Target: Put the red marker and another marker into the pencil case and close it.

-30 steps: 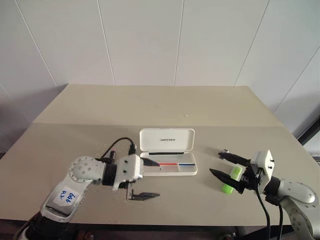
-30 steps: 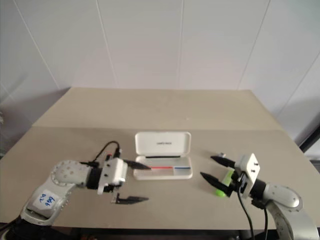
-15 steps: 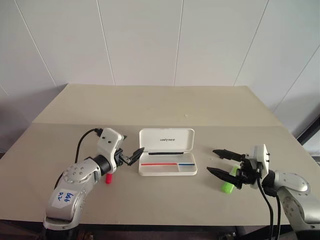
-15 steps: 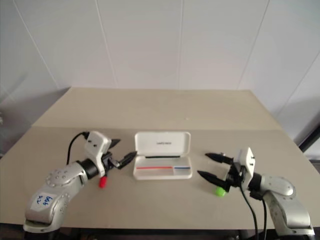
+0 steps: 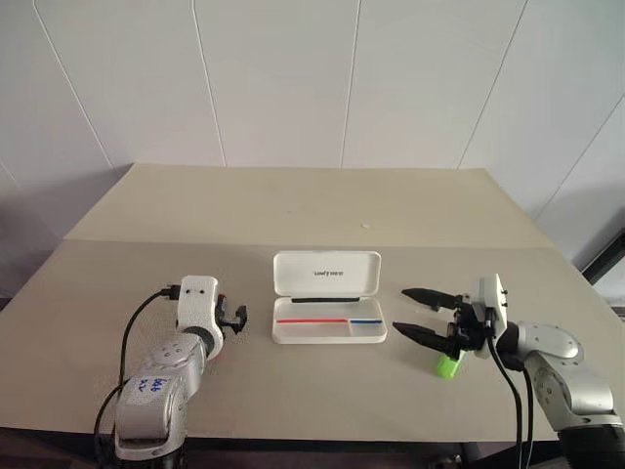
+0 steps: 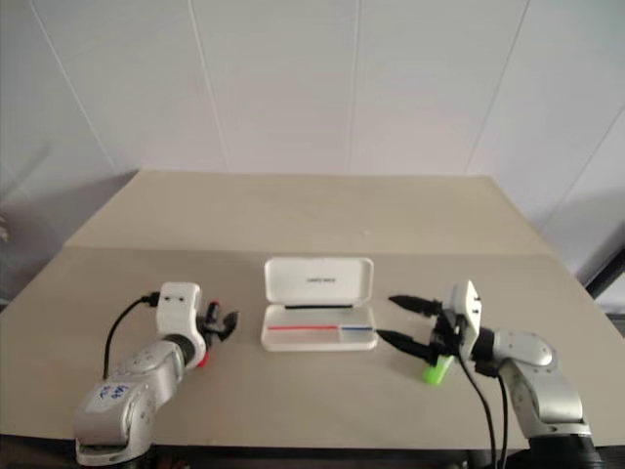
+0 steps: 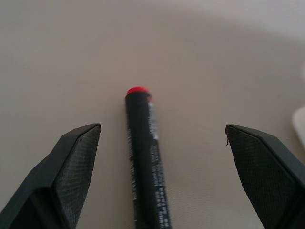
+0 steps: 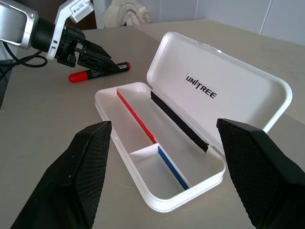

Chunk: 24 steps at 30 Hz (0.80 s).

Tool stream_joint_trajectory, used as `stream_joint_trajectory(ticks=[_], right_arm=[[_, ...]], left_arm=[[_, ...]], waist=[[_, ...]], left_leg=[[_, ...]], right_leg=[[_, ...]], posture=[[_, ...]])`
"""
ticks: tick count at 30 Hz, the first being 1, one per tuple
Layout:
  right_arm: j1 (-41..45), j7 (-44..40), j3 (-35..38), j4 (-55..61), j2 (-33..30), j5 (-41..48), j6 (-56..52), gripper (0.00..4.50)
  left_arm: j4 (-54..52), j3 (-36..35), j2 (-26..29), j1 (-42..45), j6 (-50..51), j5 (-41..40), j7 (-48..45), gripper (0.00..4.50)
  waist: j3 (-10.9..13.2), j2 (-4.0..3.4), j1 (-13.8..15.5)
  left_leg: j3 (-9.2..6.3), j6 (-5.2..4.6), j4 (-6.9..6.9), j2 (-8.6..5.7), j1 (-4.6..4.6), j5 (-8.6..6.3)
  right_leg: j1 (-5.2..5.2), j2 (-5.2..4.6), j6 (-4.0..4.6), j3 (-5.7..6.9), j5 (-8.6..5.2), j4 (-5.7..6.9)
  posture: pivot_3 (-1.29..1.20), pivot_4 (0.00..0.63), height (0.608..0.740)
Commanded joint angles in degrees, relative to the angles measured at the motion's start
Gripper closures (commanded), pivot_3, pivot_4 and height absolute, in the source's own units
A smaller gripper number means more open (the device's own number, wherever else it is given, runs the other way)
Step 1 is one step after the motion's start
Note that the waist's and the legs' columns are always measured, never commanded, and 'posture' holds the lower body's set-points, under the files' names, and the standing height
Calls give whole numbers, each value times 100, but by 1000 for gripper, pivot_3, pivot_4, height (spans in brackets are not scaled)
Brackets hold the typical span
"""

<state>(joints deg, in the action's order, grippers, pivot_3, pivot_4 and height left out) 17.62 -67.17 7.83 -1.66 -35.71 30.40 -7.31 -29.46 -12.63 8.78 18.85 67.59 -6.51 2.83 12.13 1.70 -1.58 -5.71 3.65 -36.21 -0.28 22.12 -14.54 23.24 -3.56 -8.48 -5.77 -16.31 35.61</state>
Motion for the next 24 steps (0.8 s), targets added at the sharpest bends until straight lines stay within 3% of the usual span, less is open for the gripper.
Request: stream_joint_trajectory(ticks=[1, 10, 13, 22, 24], right_arm=[[-16, 48, 119, 183, -20, 32, 91, 0], [-274, 237, 211, 431, -54, 61, 62, 0], [-350, 293, 246, 492, -62, 77, 62, 0], [-421, 353, 287, 557, -66, 64, 69, 0], [-400, 371, 284, 552, -57, 56, 68, 0]], left_arm=[[88, -141, -30, 171, 258, 70, 121, 40], [406, -153, -89, 372, 628, 1, 58, 40], [474, -183, -90, 422, 604, 6, 52, 681], [646, -231, -83, 535, 447, 13, 34, 3533], [670, -227, -70, 561, 406, 18, 28, 3921]], waist=[[0, 0, -3], [0, 0, -1], [0, 0, -1], [-1, -1, 3], [-1, -1, 4]], left_leg=[[0, 1, 0, 0, 0, 0], [0, 3, 0, -1, -1, 1], [0, 4, 1, -1, -1, 1], [-2, 8, -4, -2, -6, 4], [-1, 8, -3, -2, -7, 3]], right_leg=[[0, 0, 0, 0, 0, 0], [-1, 0, 0, 0, 0, -2], [-1, 0, 0, 0, 0, -2], [-22, -1, -5, 1, 3, -19], [-23, -1, -5, 1, 3, -20]], posture=[[0, 150, 740], [0, 150, 740], [0, 150, 740], [0, 150, 740], [0, 150, 740]])
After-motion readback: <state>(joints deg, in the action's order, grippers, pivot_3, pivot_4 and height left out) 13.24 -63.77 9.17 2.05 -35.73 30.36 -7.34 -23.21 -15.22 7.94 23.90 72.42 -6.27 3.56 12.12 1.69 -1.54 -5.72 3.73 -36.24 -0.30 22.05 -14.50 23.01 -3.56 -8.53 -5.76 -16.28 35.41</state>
